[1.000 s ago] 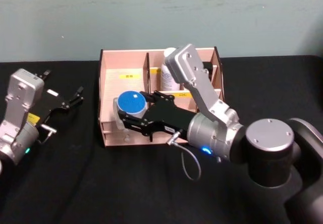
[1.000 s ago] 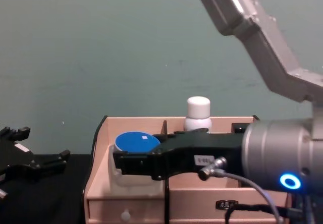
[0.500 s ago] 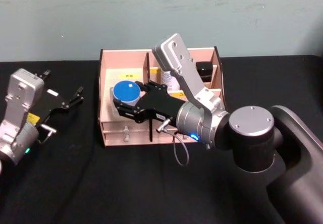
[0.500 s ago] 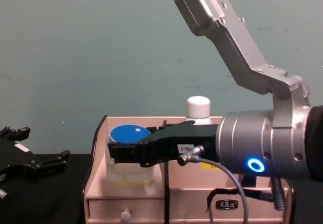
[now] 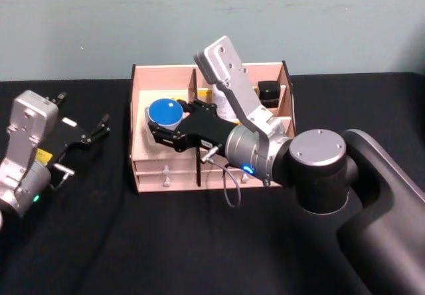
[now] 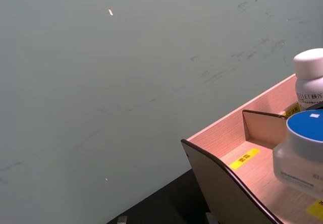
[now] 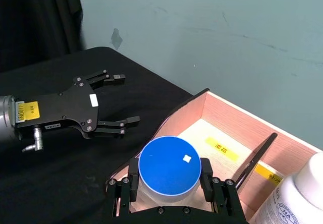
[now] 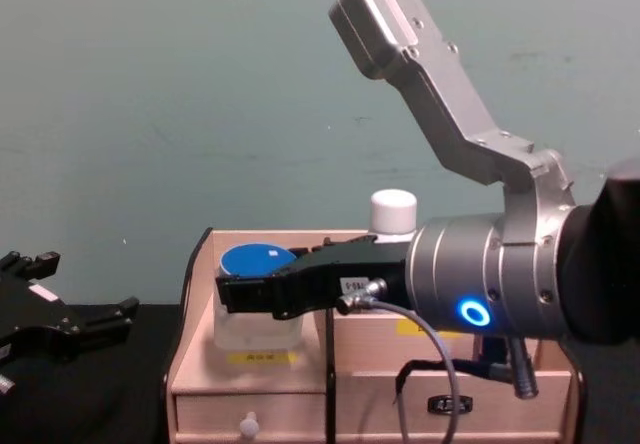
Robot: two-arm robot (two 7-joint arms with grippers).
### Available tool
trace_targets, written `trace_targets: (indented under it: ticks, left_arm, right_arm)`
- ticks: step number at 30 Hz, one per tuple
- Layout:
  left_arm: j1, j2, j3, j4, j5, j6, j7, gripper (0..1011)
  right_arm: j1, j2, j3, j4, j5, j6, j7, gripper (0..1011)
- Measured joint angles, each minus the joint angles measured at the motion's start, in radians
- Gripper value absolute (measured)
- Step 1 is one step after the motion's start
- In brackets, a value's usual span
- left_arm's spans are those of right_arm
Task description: Pick up the facial cleanser and watermelon frost from the table and place them into the tiered storage box.
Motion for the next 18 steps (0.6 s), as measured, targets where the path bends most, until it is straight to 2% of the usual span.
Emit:
trace_targets:
  ticks: [18]
  left_arm:
    - [0.000,0.000,0.000,0.000,0.000,0.000,0.000,1001]
  right_arm:
    - [0.023,-0.024,0.010,0.057,-0.019,-0.001,-0.002,724]
